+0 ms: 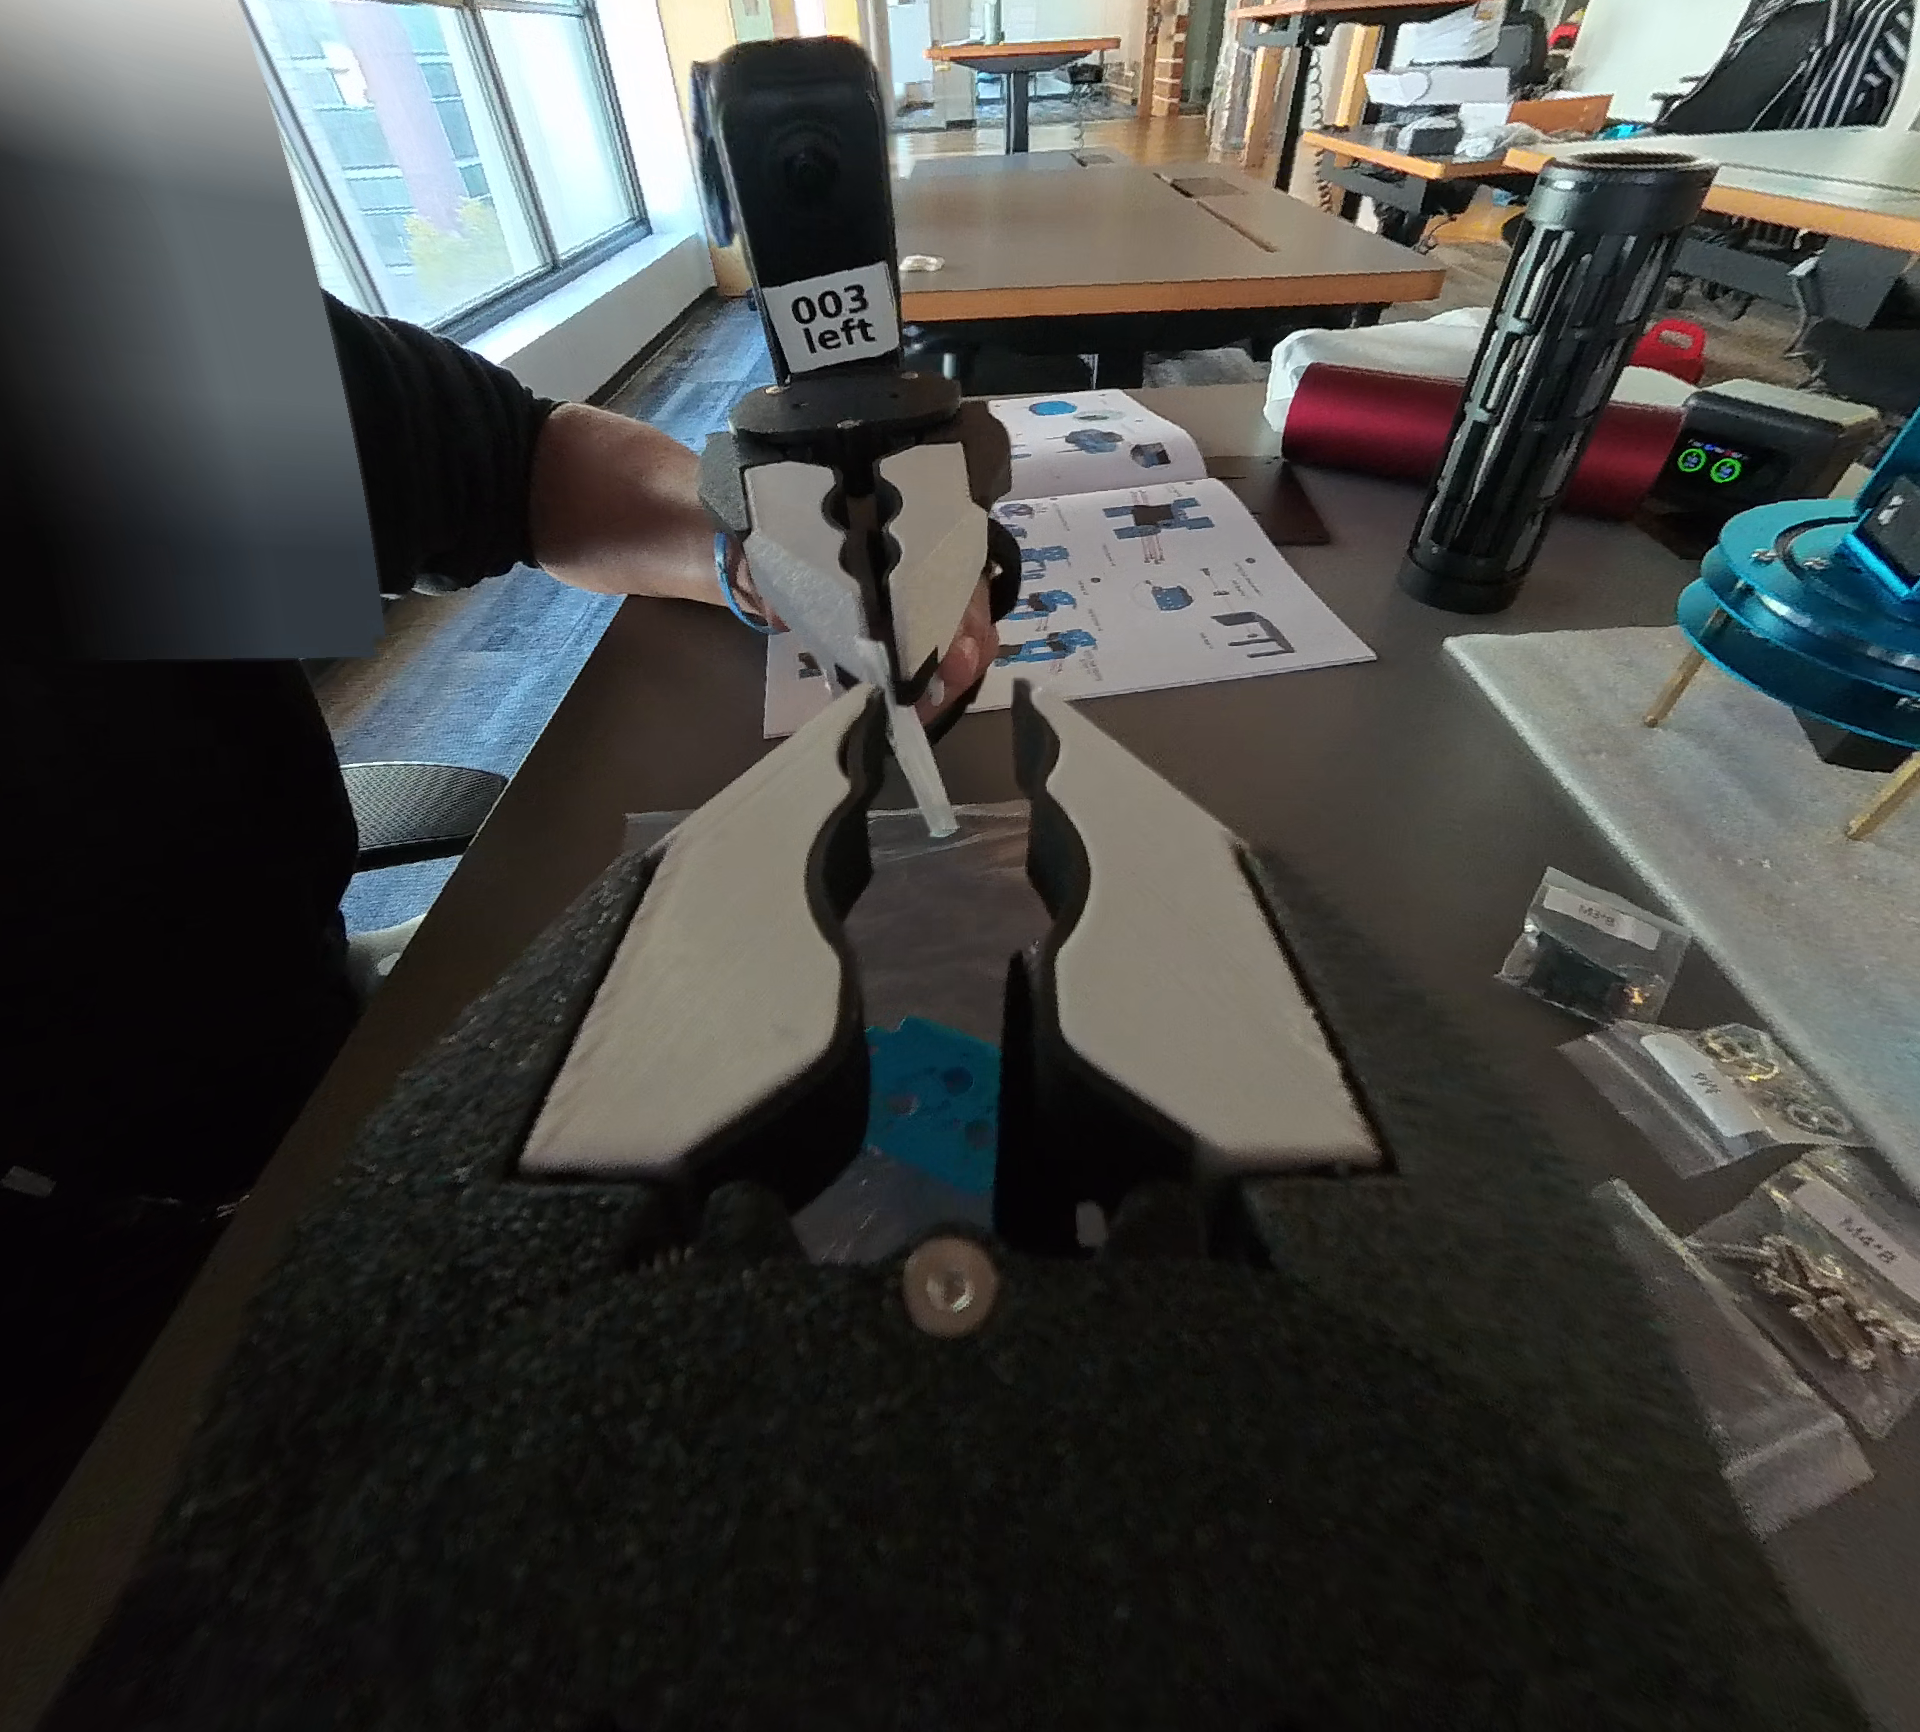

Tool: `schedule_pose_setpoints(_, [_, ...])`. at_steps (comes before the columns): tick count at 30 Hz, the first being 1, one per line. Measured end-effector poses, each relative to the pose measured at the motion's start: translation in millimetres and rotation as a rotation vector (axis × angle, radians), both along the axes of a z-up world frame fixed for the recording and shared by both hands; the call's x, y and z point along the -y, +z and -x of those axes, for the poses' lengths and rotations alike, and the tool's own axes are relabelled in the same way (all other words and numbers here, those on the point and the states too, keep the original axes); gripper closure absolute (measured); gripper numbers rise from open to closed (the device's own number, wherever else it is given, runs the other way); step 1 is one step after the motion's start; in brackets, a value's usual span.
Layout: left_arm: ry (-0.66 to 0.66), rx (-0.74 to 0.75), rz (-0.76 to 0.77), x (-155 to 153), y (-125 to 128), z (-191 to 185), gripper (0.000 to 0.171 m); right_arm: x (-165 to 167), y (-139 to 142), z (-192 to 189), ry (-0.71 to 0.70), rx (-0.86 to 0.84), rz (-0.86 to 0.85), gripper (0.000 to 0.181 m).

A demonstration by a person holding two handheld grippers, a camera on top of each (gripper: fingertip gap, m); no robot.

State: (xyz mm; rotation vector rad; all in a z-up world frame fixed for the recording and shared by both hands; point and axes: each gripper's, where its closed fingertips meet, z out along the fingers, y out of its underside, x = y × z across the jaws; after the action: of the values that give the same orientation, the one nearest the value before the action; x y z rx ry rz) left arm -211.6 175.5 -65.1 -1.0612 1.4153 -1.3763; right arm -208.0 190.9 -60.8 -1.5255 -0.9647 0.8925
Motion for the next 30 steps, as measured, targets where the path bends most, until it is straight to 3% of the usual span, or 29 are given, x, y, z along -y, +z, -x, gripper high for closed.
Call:
schedule_pose_setpoints(18, [-0.021,-0.031,-0.221,11,-14,1,0.171,18,-14,7,0.133,0.050,0.059,0.181])
schedule_pose_setpoints(30, [-0.017,-0.048,-0.254,10,-18,1,0.171,23,-20,6,0.189,0.064,0.138,0.171])
